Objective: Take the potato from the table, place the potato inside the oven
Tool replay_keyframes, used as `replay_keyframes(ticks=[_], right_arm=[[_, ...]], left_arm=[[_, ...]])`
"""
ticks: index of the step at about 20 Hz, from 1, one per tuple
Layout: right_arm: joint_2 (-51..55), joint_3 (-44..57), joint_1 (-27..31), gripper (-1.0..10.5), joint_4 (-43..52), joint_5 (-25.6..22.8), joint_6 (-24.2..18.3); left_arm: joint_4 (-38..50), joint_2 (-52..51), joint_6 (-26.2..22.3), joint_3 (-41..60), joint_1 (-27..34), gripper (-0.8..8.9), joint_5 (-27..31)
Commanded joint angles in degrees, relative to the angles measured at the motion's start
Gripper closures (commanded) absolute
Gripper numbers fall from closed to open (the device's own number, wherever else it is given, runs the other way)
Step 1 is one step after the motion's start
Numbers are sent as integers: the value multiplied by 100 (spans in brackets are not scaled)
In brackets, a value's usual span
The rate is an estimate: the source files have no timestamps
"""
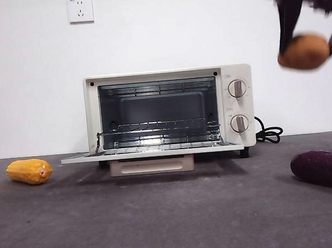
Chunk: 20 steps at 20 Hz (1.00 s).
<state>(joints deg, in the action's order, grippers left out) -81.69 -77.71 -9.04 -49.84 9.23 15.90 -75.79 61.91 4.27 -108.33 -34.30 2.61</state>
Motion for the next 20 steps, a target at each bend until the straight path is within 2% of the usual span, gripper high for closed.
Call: replay_keyframes(ticks=[1,4,8,10,14,20], right_arm=[[520,-107,-107,797,-216,584,48],[940,-334,-455,792,-264,1126,39],[892,-601,-1325,792,-46,1152,-96],[710,-601,-1725,792,232,1032,-105],[101,-601,-2267,792,815,490,-116],[-1095,-601,-2402,792,1847,168,-111]], left_arm=[[24,-39,-127,7,-15,819,-7],[24,-44,-129,7,-15,819,-31],[24,-66,-129,7,-15,819,-313],[24,-94,-129,7,-15,819,-310],[22,-212,-122,7,-15,819,-308],[22,-380,-127,9,-15,819,-304]])
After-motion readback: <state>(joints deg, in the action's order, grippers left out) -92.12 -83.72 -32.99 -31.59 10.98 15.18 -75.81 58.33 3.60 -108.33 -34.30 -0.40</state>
